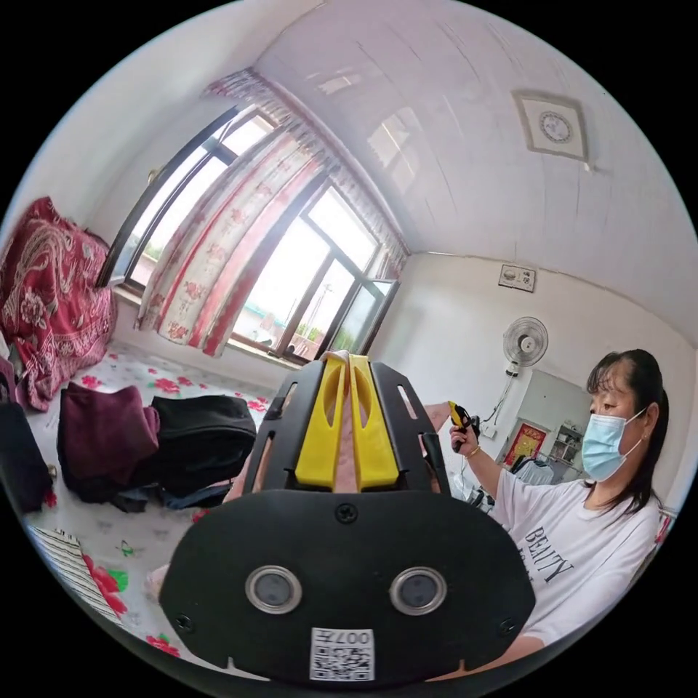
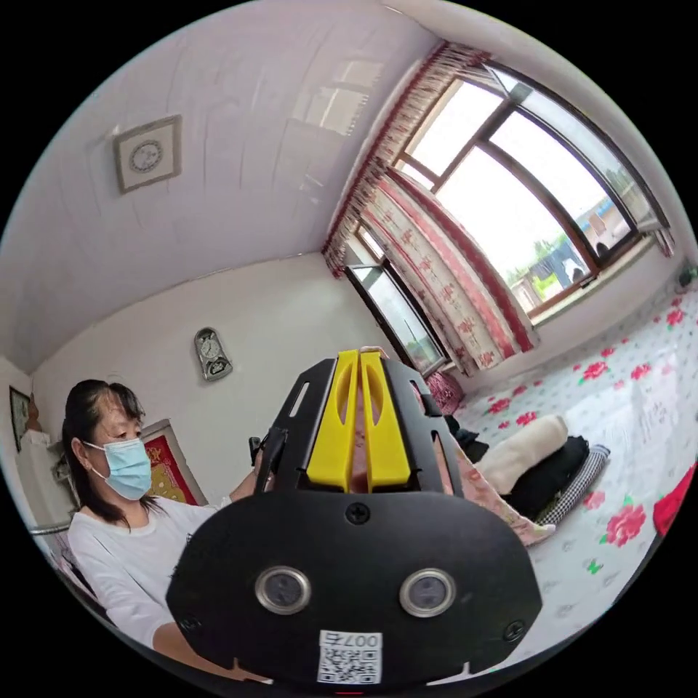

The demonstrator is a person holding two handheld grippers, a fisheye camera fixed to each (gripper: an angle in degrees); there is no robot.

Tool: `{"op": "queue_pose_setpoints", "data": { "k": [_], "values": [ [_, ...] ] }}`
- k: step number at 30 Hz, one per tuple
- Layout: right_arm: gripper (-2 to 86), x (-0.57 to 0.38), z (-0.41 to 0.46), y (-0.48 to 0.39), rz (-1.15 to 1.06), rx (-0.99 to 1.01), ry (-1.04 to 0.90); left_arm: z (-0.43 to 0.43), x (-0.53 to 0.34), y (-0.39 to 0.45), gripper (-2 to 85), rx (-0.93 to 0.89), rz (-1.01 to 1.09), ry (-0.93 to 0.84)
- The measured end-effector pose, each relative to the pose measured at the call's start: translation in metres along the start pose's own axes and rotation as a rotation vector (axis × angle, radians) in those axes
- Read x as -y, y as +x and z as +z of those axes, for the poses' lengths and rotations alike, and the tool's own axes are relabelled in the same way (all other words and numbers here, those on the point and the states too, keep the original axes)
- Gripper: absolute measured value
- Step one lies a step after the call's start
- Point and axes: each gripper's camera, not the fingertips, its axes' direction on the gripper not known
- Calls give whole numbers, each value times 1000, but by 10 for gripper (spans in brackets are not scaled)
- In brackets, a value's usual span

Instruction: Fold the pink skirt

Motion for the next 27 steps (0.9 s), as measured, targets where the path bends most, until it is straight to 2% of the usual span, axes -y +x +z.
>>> {"op": "queue_pose_setpoints", "data": {
  "k": [6,11,17,19,22,27],
  "values": [
    [-4,2,-60,-85,-179,63,-37,-46,-4,72,-10,-8,156,22],
    [-3,-41,-103,-121,-201,44,-131,-78,-52,103,-10,12,160,-31],
    [-3,-142,-135,-122,-86,-73,-282,-114,-156,96,-10,129,35,-119],
    [-3,-200,-142,-106,16,-150,-362,-121,-205,78,-10,218,-75,-209],
    [-3,-269,-153,-76,214,-250,-434,-124,-258,50,-10,257,-243,-295],
    [-3,-331,-174,-47,429,-294,-394,-120,-290,20,-10,246,-393,-339]
  ]
}}
